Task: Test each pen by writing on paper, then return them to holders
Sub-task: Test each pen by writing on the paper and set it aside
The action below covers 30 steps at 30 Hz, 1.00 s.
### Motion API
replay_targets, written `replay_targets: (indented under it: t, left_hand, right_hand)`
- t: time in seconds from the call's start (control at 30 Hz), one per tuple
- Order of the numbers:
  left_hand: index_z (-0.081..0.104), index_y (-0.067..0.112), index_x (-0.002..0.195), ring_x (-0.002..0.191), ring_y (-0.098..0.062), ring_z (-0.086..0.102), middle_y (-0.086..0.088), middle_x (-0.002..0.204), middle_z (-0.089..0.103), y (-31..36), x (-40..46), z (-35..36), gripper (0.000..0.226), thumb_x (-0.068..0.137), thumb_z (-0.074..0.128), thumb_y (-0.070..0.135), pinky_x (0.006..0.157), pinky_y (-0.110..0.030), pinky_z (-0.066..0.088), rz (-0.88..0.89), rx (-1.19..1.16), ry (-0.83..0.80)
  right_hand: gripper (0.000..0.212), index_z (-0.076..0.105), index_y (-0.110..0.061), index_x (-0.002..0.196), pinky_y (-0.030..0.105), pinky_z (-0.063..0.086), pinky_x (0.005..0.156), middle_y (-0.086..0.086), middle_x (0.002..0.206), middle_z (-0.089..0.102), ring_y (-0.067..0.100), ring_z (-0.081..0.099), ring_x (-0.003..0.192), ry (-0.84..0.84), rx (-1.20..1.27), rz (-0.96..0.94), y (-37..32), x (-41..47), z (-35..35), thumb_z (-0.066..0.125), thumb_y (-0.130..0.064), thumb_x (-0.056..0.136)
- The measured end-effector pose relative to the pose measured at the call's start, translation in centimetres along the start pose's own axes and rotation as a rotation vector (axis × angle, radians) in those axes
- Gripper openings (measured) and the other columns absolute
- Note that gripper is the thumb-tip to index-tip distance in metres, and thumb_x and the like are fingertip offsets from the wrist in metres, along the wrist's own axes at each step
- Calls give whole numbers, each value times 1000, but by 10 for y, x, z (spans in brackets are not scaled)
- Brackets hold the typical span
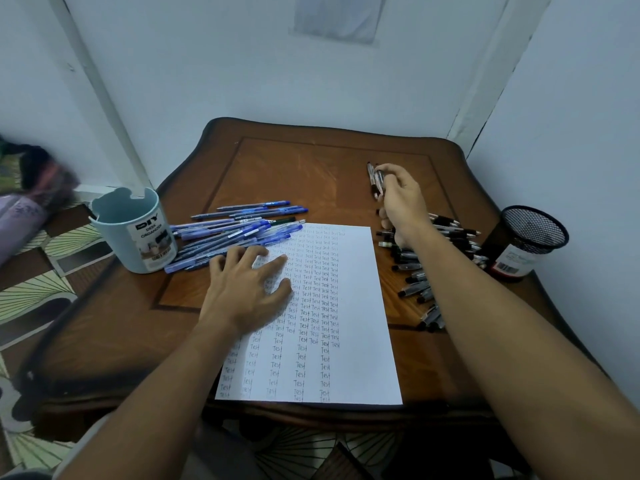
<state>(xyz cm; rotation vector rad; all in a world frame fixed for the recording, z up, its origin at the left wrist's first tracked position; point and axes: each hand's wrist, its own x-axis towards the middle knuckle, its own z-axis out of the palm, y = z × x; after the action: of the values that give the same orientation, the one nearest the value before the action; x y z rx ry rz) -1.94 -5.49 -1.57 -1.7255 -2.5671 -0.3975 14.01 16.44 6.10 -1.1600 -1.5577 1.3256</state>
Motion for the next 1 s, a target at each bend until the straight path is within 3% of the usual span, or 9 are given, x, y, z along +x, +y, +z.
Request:
replay_targets:
  t: [0.1, 0.2, 0.3, 0.4, 0.47, 0.57, 0.63, 0.77, 1.0]
  left_hand:
    - [50, 41, 139, 130, -15, 25, 10, 142, 42, 0, 0, 1, 69, 85, 19, 68, 106, -46, 17, -1, -9, 7]
    - [49, 41, 140, 130, -14, 24, 11, 142, 41, 0, 0, 1, 69, 84, 18, 68, 106, -45, 16, -1, -1, 0]
    - [52, 41, 137, 128, -14, 26, 11, 139, 43, 1, -1, 0, 67, 84, 21, 67, 103, -43, 17, 0, -3, 23]
    - [52, 41, 137, 128, -15, 26, 11, 139, 43, 1, -1, 1, 65, 85, 22, 66, 102, -43, 17, 0, -9, 19]
    - [52, 41, 138, 128, -15, 26, 11, 139, 43, 1, -1, 1, 65, 85, 22, 66, 103, -43, 17, 0, -11, 19]
    - [52, 41, 137, 129, -15, 26, 11, 139, 43, 1, -1, 1, 66, 84, 21, 66, 104, -44, 18, -1, -7, 20]
    - [51, 41, 137, 129, -15, 26, 11, 139, 42, 1, -1, 1, 66, 84, 21, 66, 104, -44, 18, 1, -3, 20]
    - [51, 41, 138, 128, -15, 27, 11, 139, 42, 1, -1, 1, 65, 85, 22, 66, 104, -44, 17, 1, -6, 22]
    - [50, 41, 138, 128, -15, 27, 11, 140, 42, 0, -1, 1, 65, 86, 22, 66, 106, -46, 18, -2, -5, 20]
  right_hand:
    - [25, 62, -28, 113, 23, 31, 41, 9, 81, 56, 9, 41, 48, -17, 183, 71, -1, -1, 0, 47, -13, 101]
    - [26, 56, -17, 121, 24, 45, 51, 12, 84, 63, 12, 53, 59, -61, 364, 115, -1, -9, -1, 51, -2, 100]
    - [22, 64, -8, 117, 24, 49, 66, 5, 88, 69, 11, 59, 73, -30, 150, 79, 6, -18, -1, 51, -20, 105]
    - [21, 53, -16, 114, 22, 43, 57, 7, 88, 74, 8, 57, 60, 5, 46, 25, 18, -24, 2, 41, -32, 108]
    - [15, 40, -20, 114, 26, 50, 52, 14, 87, 74, 15, 60, 56, -8, 77, 23, 25, -26, 6, 36, -34, 109]
    - [24, 31, -20, 120, 31, 60, 67, 16, 93, 69, 19, 66, 65, -49, 164, 9, 35, -32, 14, 49, -14, 105]
    - [33, 38, -12, 123, 28, 58, 67, 11, 90, 63, 16, 63, 69, -60, 157, -18, 41, -35, 20, 56, 0, 99]
    - [6, 51, -4, 105, 28, 52, 58, 15, 83, 61, 16, 59, 64, -21, 50, -52, 52, -37, 31, 54, -8, 101]
    - [22, 49, -17, 97, 31, 57, 69, 16, 90, 65, 19, 64, 72, -30, -21, -92, 64, -32, 30, 61, 2, 94]
